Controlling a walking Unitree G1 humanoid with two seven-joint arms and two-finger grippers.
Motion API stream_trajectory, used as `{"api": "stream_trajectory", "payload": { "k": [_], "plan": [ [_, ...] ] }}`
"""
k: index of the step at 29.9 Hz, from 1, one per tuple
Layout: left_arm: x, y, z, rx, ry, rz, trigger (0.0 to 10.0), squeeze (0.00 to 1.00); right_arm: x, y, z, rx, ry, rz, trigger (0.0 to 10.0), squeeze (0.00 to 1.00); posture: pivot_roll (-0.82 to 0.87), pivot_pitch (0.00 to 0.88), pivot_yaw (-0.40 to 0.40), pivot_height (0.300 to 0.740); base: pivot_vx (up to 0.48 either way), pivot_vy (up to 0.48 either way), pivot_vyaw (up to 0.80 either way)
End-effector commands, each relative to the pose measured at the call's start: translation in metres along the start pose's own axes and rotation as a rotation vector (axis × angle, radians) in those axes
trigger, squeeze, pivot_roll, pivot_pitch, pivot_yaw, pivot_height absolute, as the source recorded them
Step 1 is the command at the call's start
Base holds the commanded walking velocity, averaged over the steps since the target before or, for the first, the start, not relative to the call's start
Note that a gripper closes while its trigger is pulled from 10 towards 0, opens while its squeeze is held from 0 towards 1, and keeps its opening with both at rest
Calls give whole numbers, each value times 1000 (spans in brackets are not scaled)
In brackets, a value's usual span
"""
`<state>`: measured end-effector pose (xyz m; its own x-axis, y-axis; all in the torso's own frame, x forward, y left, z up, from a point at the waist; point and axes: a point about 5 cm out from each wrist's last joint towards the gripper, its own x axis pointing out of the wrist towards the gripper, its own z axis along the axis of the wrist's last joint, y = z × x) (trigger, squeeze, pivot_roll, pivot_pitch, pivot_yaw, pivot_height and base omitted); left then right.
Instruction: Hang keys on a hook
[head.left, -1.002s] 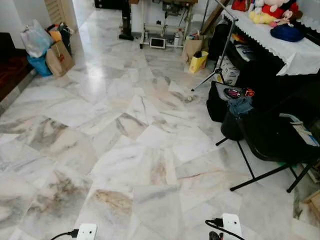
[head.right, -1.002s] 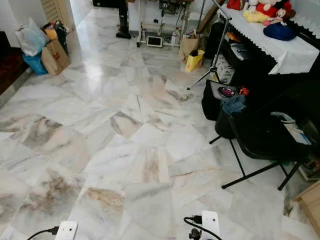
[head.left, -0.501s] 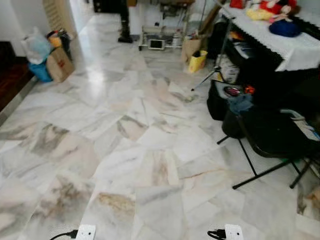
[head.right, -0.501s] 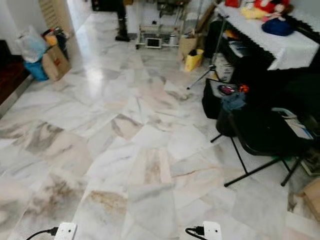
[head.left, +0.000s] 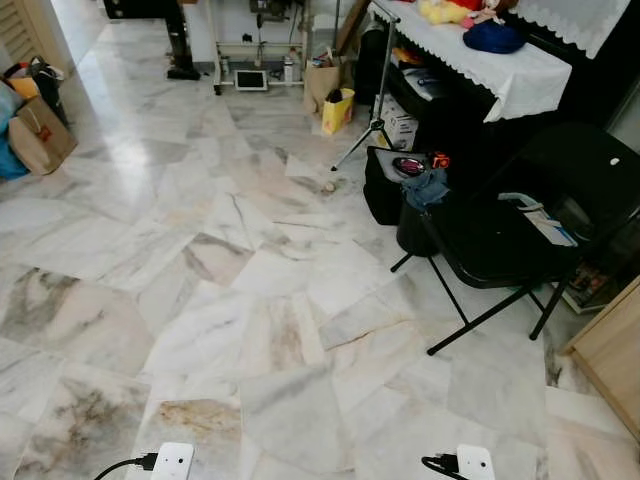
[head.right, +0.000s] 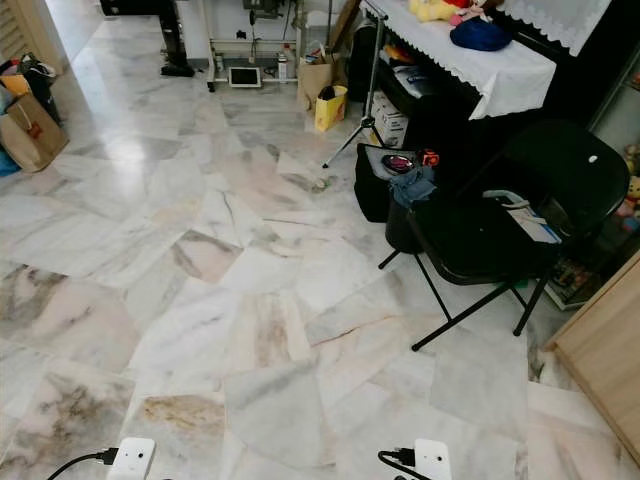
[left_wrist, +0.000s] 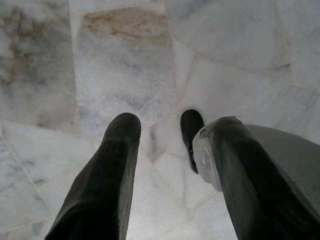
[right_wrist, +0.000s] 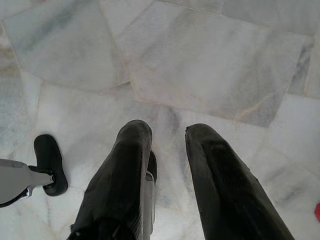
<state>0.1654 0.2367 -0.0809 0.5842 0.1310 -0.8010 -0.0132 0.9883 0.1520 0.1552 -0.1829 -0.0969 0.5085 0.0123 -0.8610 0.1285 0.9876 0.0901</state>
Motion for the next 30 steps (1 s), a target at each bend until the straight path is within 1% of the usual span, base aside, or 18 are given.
{"api": "stream_trajectory", "payload": {
  "k": [1,5,8,10,11,17,20,23,30],
  "plan": [
    [-1,-4,-4,-16,6,-9,10000,0,0,-3,0,6,0,-16,10000,0,143,0,-75,740,0,0,-712],
    [0,-8,-1,25,3,-37,10000,0,1,2,2,16,3,-19,10000,0,143,0,-75,740,0,0,-717],
    [1,-9,1,28,-4,-38,10000,0,1,3,2,30,0,-22,10000,0,140,0,-74,740,0,-204,-706],
    [1,-9,2,16,-10,-38,10000,0,1,4,3,33,-2,-22,10000,0,140,0,-73,740,0,-330,-706],
    [1,-8,3,-10,-13,-33,10000,0,1,4,3,35,-5,-22,10000,0,140,0,-73,740,0,0,-706],
    [1,-9,4,4,-16,-36,10000,0,1,3,1,43,-4,-30,10000,0,138,0,-75,740,0,0,-702],
    [1,-9,4,26,-22,-36,10000,0,1,3,0,47,-3,-33,10000,0,139,0,-76,740,0,-480,-700],
    [1,-10,3,-10,-21,-34,10000,0,1,2,0,50,-2,-38,10000,0,137,0,-78,740,0,0,-700],
    [1,-10,4,-11,-23,-34,10000,0,1,2,0,49,-2,-39,10000,0,135,0,-79,740,0,0,-705]
  ]
}}
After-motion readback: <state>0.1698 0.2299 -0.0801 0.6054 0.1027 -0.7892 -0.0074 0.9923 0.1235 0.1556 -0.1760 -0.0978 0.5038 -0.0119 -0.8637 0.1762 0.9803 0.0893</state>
